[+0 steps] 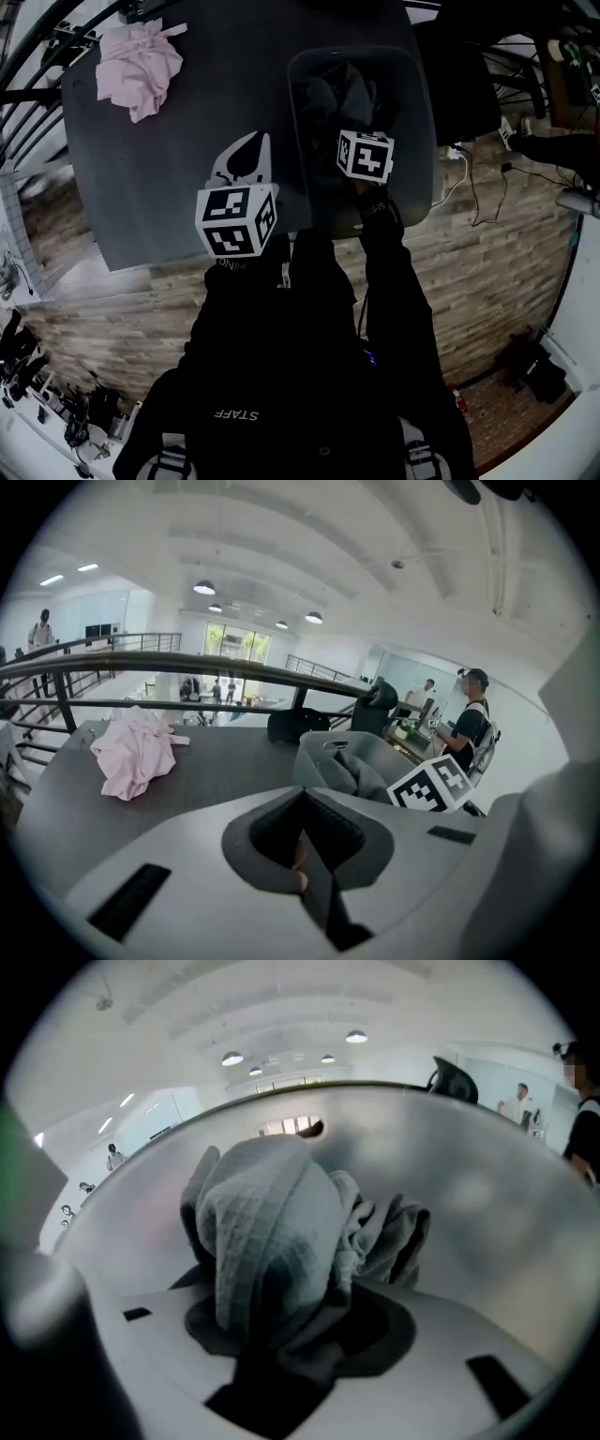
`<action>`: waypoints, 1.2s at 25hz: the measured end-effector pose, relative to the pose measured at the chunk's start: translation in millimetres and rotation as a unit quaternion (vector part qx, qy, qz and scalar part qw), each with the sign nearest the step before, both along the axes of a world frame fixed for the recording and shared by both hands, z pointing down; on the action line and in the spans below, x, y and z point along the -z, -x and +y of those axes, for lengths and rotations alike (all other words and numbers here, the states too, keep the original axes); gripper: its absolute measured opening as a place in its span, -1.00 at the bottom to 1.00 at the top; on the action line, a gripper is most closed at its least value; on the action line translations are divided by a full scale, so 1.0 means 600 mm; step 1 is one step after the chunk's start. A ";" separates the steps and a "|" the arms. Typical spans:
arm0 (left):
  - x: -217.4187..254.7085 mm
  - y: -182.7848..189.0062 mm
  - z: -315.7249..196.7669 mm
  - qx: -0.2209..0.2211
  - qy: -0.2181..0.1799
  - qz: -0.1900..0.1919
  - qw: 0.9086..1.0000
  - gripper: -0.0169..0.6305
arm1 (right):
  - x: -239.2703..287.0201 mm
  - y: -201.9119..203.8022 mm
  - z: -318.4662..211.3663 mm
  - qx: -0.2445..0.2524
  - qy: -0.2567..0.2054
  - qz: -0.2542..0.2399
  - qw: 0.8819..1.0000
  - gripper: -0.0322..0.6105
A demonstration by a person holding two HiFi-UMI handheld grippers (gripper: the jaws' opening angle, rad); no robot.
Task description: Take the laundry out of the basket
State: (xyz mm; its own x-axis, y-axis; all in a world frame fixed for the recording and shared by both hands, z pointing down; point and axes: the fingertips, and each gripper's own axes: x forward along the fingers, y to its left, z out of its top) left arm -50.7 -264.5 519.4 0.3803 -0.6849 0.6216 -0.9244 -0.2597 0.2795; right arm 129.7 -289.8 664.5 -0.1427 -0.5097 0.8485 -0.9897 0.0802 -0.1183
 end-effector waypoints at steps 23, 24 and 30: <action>0.279 -0.038 0.073 -0.028 -0.169 0.025 0.985 -0.94 | 0.534 -0.026 0.129 -0.069 -0.352 0.010 0.933 -0.17; 0.291 -0.041 0.074 -0.030 -0.176 0.026 0.984 -0.94 | 0.549 -0.028 0.134 -0.070 -0.361 0.010 0.930 -0.17; 0.348 -0.057 0.085 -0.036 -0.213 0.030 0.976 -0.94 | 0.623 -0.037 0.159 -0.077 -0.401 0.005 0.913 -0.16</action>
State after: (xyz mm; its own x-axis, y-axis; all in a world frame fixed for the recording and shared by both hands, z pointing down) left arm -16.5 -213.5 310.9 0.4638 -0.8464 0.2617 -0.8848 -0.4276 0.1852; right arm 151.8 -194.6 290.6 -0.0118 -0.9809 0.1941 -0.9973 -0.0025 -0.0735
